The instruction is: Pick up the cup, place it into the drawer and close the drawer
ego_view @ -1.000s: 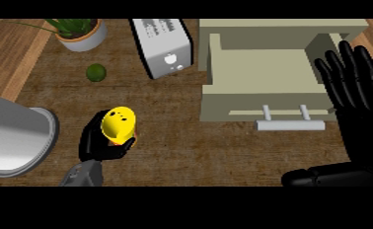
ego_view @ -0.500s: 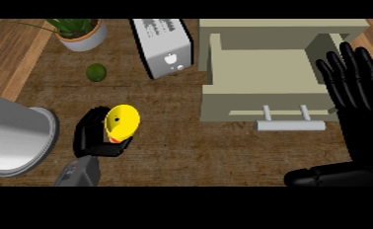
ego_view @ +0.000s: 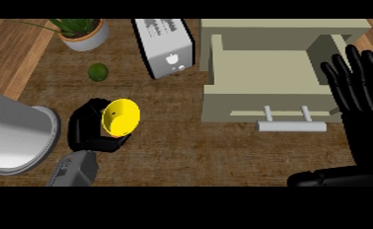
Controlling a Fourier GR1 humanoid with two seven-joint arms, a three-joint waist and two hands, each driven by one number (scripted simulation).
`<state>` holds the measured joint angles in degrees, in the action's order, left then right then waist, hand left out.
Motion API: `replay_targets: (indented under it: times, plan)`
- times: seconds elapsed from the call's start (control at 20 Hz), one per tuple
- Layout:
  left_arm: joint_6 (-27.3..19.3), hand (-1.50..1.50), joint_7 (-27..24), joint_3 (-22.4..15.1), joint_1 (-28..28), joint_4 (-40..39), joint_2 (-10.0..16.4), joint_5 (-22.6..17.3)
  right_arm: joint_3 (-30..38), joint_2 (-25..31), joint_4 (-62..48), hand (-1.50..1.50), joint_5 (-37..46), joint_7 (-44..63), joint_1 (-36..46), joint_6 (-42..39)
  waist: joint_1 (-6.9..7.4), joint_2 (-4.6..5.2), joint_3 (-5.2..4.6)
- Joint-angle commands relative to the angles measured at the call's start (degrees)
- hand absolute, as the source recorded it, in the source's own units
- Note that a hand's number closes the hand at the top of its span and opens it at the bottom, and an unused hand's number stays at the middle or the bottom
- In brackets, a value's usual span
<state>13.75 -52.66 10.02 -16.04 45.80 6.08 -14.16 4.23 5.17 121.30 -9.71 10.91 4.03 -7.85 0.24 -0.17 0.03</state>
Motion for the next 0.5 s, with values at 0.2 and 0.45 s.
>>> replay_targets:
  times: [0.2, 0.45]
  plan:
    - [-1.31, 1.50, 15.33, -6.42, 2.14, 22.29, -2.19, -1.23, -0.83, -0.42, 1.81, -1.50, 0.11, -1.07, -4.25, -1.34, 0.03, -0.09, 0.03]
    - [-7.14, 1.50, 26.66, -8.75, -1.83, 32.40, -5.10, -2.52, 1.32, 0.45, -0.65, -1.50, -1.19, 0.67, 1.24, 0.00, 0.02, -0.03, 0.01]
